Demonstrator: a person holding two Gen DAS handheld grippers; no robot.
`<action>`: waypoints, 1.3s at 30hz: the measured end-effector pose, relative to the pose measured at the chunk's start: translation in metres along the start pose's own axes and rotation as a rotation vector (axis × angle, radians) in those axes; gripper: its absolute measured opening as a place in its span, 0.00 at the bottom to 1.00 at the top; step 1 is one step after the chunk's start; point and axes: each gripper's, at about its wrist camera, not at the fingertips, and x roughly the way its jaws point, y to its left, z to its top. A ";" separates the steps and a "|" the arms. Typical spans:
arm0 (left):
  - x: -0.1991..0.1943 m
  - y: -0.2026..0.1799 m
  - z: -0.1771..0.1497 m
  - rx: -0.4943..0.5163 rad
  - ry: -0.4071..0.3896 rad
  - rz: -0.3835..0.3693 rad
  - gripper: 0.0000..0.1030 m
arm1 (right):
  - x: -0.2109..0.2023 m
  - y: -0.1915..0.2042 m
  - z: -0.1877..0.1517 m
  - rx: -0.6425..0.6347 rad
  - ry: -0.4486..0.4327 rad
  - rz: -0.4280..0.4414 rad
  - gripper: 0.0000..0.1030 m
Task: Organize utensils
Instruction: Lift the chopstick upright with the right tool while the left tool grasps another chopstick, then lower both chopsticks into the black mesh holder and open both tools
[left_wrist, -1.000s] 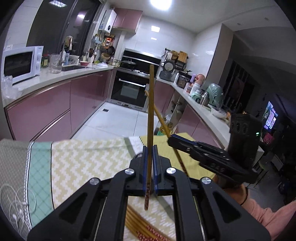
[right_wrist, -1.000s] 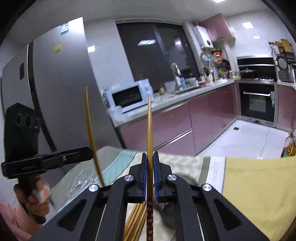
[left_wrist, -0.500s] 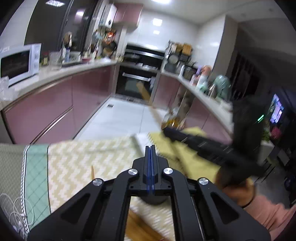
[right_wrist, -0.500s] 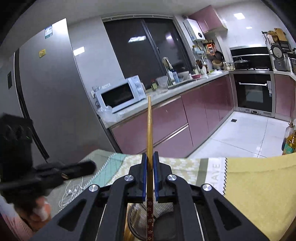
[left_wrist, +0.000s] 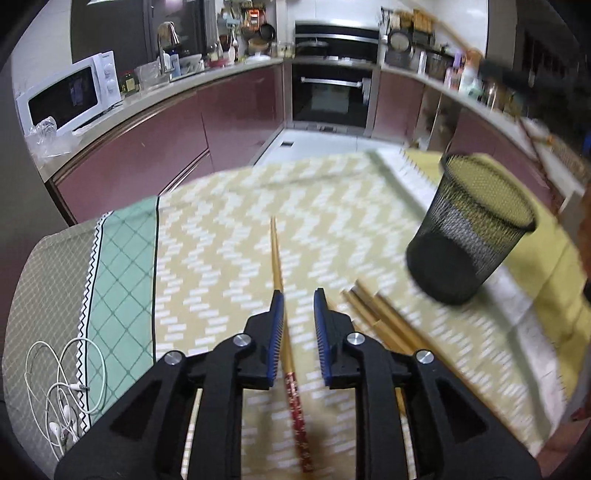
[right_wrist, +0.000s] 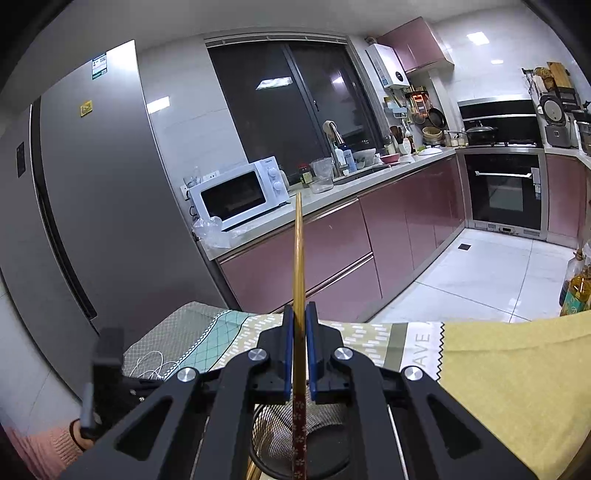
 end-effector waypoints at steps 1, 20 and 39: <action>0.007 -0.001 -0.002 0.003 0.014 0.008 0.19 | 0.001 0.000 0.003 -0.002 -0.002 0.001 0.06; 0.036 0.007 0.018 -0.096 0.028 -0.002 0.07 | 0.042 0.002 -0.004 -0.094 -0.009 -0.117 0.06; -0.114 -0.002 0.053 -0.168 -0.318 -0.342 0.07 | 0.016 -0.007 -0.014 -0.042 0.121 -0.063 0.08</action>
